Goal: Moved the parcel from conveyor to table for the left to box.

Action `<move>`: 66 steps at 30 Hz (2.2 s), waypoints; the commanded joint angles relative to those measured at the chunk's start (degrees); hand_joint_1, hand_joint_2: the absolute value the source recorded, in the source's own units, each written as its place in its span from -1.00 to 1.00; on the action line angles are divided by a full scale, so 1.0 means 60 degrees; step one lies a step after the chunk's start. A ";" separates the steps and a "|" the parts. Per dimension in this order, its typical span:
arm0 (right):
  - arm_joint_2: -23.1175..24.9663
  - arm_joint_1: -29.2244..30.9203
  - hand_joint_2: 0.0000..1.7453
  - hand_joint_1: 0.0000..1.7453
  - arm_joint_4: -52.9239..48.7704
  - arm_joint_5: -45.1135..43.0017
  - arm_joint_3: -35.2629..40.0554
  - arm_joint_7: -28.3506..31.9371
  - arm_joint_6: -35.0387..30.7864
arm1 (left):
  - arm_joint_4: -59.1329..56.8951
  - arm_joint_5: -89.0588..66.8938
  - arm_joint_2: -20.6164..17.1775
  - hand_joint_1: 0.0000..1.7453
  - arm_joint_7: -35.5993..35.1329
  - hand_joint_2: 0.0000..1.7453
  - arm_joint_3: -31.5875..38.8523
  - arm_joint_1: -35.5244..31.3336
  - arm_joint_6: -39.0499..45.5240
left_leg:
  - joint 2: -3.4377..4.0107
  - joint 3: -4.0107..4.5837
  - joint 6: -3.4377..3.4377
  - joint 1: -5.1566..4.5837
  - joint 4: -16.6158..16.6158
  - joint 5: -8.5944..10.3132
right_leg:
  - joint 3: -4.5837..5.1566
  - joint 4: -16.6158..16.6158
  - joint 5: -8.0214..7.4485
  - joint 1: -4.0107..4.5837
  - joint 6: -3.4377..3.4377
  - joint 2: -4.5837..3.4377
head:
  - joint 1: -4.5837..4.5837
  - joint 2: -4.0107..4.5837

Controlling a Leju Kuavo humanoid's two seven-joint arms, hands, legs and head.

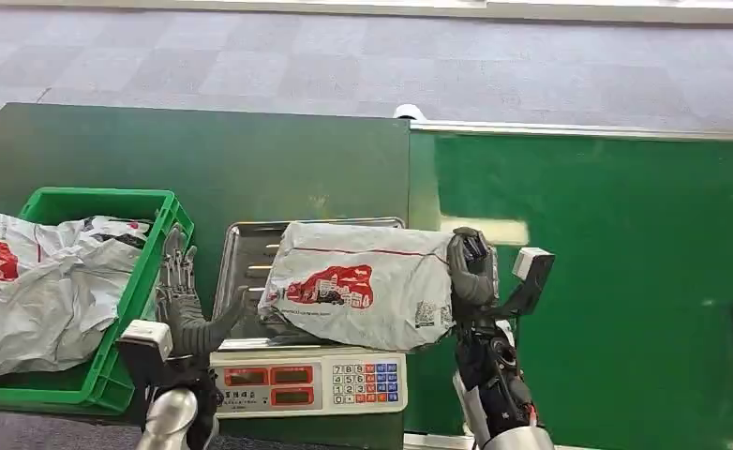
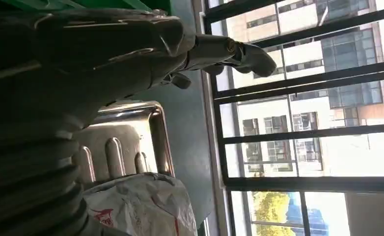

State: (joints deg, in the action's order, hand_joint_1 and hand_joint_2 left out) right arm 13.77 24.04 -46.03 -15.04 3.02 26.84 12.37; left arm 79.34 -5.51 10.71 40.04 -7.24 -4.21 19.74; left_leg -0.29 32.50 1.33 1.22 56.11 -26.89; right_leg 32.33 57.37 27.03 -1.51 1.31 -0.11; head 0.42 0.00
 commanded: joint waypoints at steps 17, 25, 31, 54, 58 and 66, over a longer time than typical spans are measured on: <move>-0.0017 0.0211 1.00 1.00 0.0305 -0.0597 0.0211 0.0044 0.2253 | -0.0447 0.0130 -0.0305 -1.00 -0.0007 1.00 -0.0456 -0.0429 -0.0054 | 0.0004 -0.0005 -0.0015 0.0000 -0.0008 0.0005 | -0.0006 -0.0008 -0.0006 0.0006 -0.0021 0.0001 | -0.0003 0.0000; 0.0055 0.0140 1.00 1.00 0.0100 -0.0302 0.0806 -0.0381 0.2344 | -0.0368 0.0214 -0.0282 -1.00 -0.0007 1.00 -0.0411 -0.0362 -0.0070 | 0.0005 -0.0003 -0.0008 -0.0002 -0.0005 0.0003 | -0.0002 -0.0001 -0.0002 0.0001 -0.0013 0.0000 | 0.0000 0.0000; -0.0001 0.0007 1.00 -0.94 0.0111 -0.0355 0.0869 -0.0482 0.2320 | -0.0263 0.0236 -0.0286 -1.00 -0.0007 1.00 -0.0416 -0.0303 -0.0072 | 0.0009 -0.0010 -0.0018 0.0001 -0.0011 0.0005 | -0.0010 -0.0013 -0.0008 0.0008 -0.0023 0.0001 | 0.0000 0.0000; -0.0057 -0.0114 1.00 -1.00 0.0025 -0.0425 0.1017 -0.0622 0.2416 | -0.0266 0.0211 -0.0280 -1.00 -0.0007 1.00 -0.0451 -0.0273 -0.0084 | -0.0001 -0.0011 -0.0016 0.0000 -0.0012 0.0004 | -0.0014 -0.0012 -0.0003 0.0006 -0.0023 0.0008 | -0.0004 0.0000; -0.0077 -0.0132 1.00 -1.00 0.0011 -0.0312 0.1113 -0.0662 0.2303 | -0.0288 0.0208 -0.0282 -1.00 -0.0007 1.00 -0.0428 -0.0274 -0.0068 | 0.0000 -0.0007 -0.0013 0.0001 -0.0007 0.0003 | -0.0009 -0.0009 -0.0003 0.0006 -0.0019 0.0006 | -0.0004 0.0000; -0.0076 -0.0501 1.00 -1.00 -0.1153 0.0123 0.0985 0.0498 0.1516 | -0.0132 0.0168 -0.0258 -1.00 -0.0007 1.00 -0.0340 -0.0139 -0.0064 | -0.0002 -0.0005 -0.0012 0.0001 -0.0007 0.0003 | -0.0008 -0.0007 -0.0002 0.0005 -0.0017 0.0007 | -0.0004 0.0000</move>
State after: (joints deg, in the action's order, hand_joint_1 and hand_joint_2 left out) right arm 14.73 22.32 -46.93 -16.59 8.15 23.13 26.56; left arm 79.36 -4.46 10.14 40.04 -9.11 -5.15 19.30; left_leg -0.30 32.50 1.33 1.22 56.11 -26.89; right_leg 32.32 57.37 27.03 -1.51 1.31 -0.11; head 0.39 0.00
